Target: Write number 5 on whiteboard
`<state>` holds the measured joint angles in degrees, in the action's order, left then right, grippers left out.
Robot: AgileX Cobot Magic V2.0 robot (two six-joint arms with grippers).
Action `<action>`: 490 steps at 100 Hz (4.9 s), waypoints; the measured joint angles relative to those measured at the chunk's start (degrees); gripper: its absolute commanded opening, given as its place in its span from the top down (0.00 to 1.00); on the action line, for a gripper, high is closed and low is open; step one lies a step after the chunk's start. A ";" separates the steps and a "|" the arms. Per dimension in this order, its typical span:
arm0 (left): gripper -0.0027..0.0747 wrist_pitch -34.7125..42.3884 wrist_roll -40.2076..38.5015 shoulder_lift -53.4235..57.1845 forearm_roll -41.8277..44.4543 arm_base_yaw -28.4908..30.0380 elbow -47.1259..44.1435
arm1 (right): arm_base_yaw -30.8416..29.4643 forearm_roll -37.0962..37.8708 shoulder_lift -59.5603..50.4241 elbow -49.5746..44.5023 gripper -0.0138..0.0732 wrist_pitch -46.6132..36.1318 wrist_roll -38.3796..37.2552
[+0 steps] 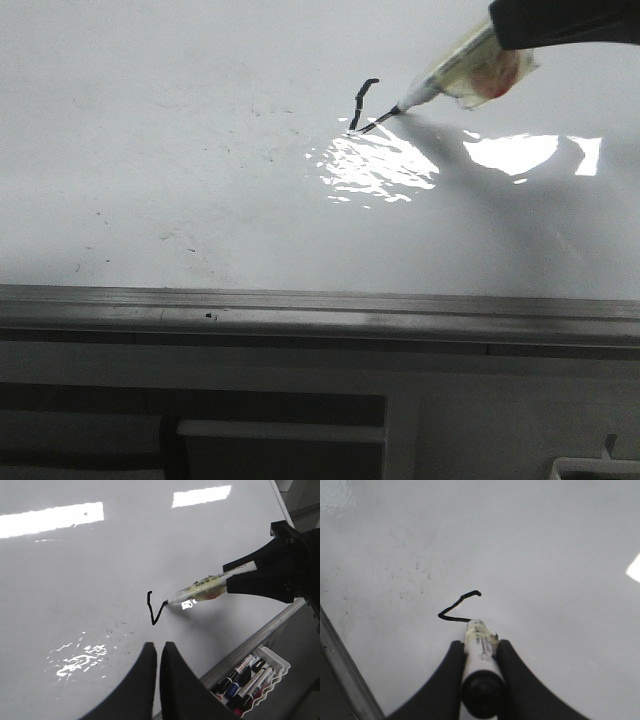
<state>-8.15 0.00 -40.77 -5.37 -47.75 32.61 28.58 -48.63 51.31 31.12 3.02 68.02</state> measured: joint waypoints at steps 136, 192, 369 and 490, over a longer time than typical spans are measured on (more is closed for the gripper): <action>0.99 2.76 0.00 0.00 0.00 0.00 0.00 | -1.92 3.20 1.48 7.45 0.89 12.52 0.02; 0.99 2.89 0.00 0.00 0.00 0.00 0.00 | -1.92 3.20 1.69 7.45 0.89 9.78 0.02; 0.99 2.93 0.00 0.00 -0.24 0.00 0.00 | -8.24 3.10 5.65 9.21 0.89 16.22 0.02; 0.39 -8.62 6.93 -7.33 0.23 -5.24 3.15 | -2.46 6.35 -3.38 9.21 0.89 32.57 -0.87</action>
<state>-16.78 6.93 -48.10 -5.14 -52.98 35.76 26.12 -42.28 47.93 40.33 35.59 67.15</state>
